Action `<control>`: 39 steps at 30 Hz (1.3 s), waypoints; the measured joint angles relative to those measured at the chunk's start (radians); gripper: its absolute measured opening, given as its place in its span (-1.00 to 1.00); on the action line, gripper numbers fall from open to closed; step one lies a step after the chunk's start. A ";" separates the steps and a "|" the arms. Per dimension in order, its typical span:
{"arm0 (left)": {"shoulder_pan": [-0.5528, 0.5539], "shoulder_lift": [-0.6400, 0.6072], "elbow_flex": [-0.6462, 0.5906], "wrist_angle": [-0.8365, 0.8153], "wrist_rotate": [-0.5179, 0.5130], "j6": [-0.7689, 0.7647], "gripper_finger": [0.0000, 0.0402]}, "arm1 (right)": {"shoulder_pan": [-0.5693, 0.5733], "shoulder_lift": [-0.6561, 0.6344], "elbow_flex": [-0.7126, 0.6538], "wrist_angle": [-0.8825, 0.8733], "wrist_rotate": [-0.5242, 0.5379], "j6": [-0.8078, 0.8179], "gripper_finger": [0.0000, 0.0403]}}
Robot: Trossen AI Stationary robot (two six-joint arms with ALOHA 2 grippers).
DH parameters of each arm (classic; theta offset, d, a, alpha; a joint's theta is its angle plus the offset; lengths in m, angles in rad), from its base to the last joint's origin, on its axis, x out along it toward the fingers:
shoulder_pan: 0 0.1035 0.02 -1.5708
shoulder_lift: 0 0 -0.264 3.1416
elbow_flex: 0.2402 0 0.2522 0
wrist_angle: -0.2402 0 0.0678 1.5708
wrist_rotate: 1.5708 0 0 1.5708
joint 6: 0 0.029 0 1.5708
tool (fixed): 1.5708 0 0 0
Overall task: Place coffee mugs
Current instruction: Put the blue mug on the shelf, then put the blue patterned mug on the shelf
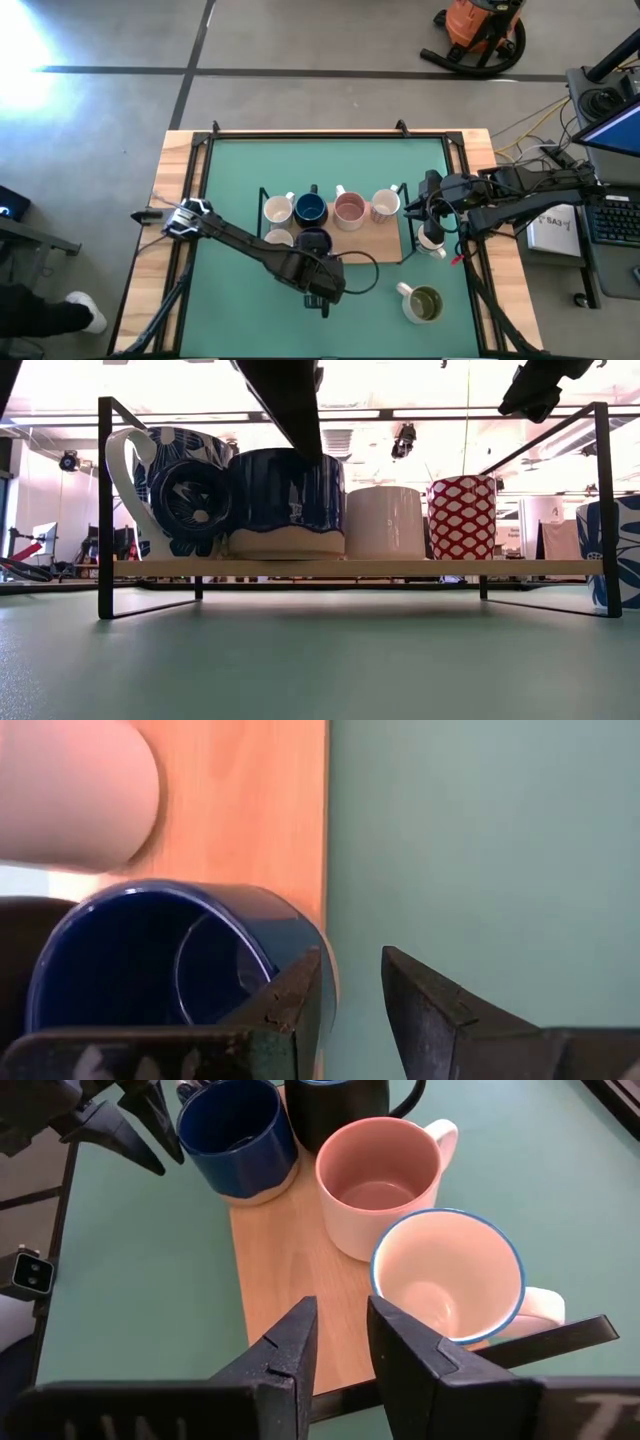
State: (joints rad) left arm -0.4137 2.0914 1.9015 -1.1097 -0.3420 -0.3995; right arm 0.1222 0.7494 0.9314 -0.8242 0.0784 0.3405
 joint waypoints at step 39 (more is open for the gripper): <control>-0.111 -0.035 0.060 0.070 -0.409 0.124 -0.56 | 0.000 0.000 0.000 0.079 0.079 -0.255 -0.58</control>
State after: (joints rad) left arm -0.5242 2.0568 1.9612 -1.0393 -0.7513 -0.2753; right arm 0.1219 0.7498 0.9314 -0.7451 0.1577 0.0853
